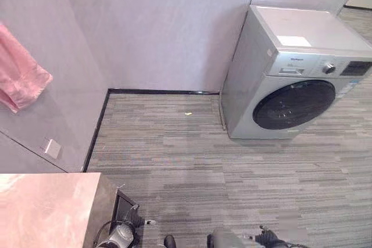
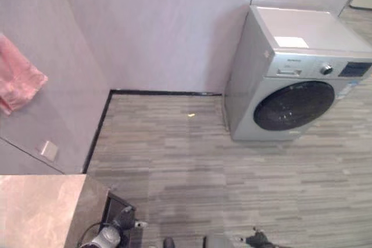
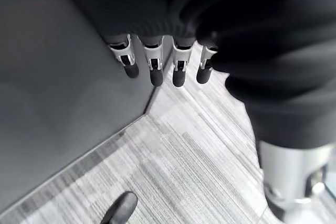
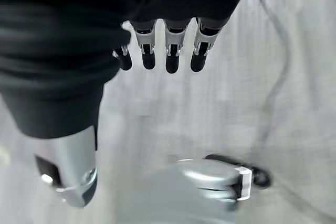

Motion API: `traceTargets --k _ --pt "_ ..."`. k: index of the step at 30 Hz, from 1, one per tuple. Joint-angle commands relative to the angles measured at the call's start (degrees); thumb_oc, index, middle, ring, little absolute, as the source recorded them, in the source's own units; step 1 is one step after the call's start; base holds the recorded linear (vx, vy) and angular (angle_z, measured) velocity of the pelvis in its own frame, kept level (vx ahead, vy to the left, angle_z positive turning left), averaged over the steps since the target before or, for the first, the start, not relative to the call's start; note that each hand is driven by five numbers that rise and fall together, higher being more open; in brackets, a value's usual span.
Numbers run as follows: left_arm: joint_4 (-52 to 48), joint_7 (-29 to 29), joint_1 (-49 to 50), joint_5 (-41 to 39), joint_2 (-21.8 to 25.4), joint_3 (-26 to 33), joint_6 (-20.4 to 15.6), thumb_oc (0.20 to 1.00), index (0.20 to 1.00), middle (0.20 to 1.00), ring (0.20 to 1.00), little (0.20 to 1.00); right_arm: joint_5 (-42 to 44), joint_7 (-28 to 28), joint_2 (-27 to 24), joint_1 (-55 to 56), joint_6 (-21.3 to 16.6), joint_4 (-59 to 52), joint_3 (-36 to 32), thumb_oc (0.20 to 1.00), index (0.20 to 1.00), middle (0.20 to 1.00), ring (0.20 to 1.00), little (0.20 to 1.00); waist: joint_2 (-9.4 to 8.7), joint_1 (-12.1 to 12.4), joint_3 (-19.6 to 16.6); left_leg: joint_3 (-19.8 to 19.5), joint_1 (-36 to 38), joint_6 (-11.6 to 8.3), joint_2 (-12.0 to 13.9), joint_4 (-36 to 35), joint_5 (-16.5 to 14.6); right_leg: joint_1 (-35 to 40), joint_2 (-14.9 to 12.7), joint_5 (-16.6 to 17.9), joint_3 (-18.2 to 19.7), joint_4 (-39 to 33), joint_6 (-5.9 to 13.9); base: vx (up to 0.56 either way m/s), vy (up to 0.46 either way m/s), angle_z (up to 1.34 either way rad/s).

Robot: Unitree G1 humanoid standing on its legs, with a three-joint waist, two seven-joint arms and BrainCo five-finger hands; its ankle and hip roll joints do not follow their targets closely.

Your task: Put brush and paste in cup on sink, flatten towel.

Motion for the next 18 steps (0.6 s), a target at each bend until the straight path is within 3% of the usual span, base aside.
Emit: traceTargets --k 1,3,4,5,7,9,11,14,18 --pt "2.74 0.90 -1.49 -0.49 0.56 2.05 -0.86 1.000 1.000 1.000 1.000 1.000 1.63 -2.19 -2.36 0.30 0.49 4.27 -0.57 1.000 1.000 1.000 1.000 1.000 -0.28 -1.69 0.95 -3.20 -3.94 -2.75 -1.23 6.98 -2.46 6.85 0.84 12.83 -1.18 -21.71 -0.07 0.44 -0.040 0.32" --pt "2.69 1.41 -1.94 0.52 0.27 1.37 -0.93 1.000 1.000 1.000 1.000 1.000 0.82 -2.65 -2.53 0.74 1.51 6.11 -1.15 1.000 1.000 1.000 1.000 1.000 -0.87 -2.13 1.28 -3.96 -1.50 -3.40 -1.84 6.47 -3.89 4.09 -1.87 16.88 -2.59 -28.86 0.99 0.29 -0.059 0.27" --pt "2.69 1.42 -1.94 0.52 0.22 1.34 -0.93 1.000 1.000 1.000 1.000 1.000 0.81 -2.64 -2.57 0.74 1.51 6.14 -1.18 1.000 1.000 1.000 1.000 1.000 -0.66 -2.26 1.37 -4.15 -1.35 -3.42 -1.66 6.51 -4.06 4.46 -1.75 16.93 -2.86 -29.14 1.00 0.32 -0.084 0.43" --pt "3.05 1.39 -1.70 0.11 -0.06 2.04 -1.08 1.000 1.000 1.000 1.000 1.000 5.19 -2.10 -2.34 1.19 1.82 7.64 -4.59 1.000 1.000 1.000 1.000 1.000 -0.64 -2.77 1.47 -4.89 0.37 -4.11 -1.35 6.36 -5.23 2.38 -4.23 19.24 -4.28 -32.84 2.32 0.33 -0.072 0.56" --pt "3.48 1.27 -1.15 -0.85 -0.50 3.11 -1.38 1.000 1.000 1.000 1.000 1.000 12.58 -1.04 -2.07 1.49 0.82 8.08 -8.38 1.000 1.000 1.000 1.000 1.000 -0.30 -3.22 1.36 -5.90 2.51 -4.66 -1.06 6.24 -6.36 1.51 -4.83 20.99 -4.21 -34.83 3.29 0.34 -0.068 0.55" --pt "3.41 1.05 -0.59 -1.15 -0.65 3.20 -1.59 1.000 1.000 1.000 1.000 1.000 12.86 -0.13 -1.93 1.74 0.83 8.55 -8.19 1.000 1.000 1.000 1.000 1.000 -0.23 -3.49 1.09 -7.05 4.02 -4.96 -0.95 6.04 -6.71 1.48 -4.35 21.55 -3.45 -34.68 3.54 0.30 -0.080 0.33" --pt "3.89 0.72 0.16 -1.19 -0.72 2.83 -1.79 1.000 1.000 1.000 1.000 1.000 12.76 0.23 -1.88 2.52 0.56 8.27 -6.84 1.000 1.000 1.000 1.000 1.000 -0.98 -4.21 -0.04 -10.41 6.25 -5.37 -1.04 6.45 -7.82 2.86 -2.27 22.73 2.28 -33.42 2.71 0.40 -0.150 0.38" --pt "5.68 0.42 0.53 -1.15 -1.05 3.02 -1.39 1.000 1.000 1.000 1.000 1.000 10.54 0.14 -1.95 2.54 0.51 7.78 -5.13 1.000 1.000 1.000 1.000 1.000 -0.63 -4.11 -1.25 -12.63 7.74 -6.44 0.54 7.65 -8.08 4.52 -0.12 22.16 3.06 -32.73 1.42 0.35 -0.213 1.18" --pt "6.18 0.11 0.71 -1.47 -1.47 3.14 -1.21 1.000 1.000 1.000 1.000 1.000 6.08 -0.30 -2.80 2.15 0.57 6.08 -2.06 1.000 1.000 1.000 1.000 1.000 0.14 -4.16 -2.24 -14.19 6.26 -8.63 2.16 11.70 -4.80 5.83 1.86 20.24 1.75 -31.83 -0.53 0.19 -0.170 0.09"
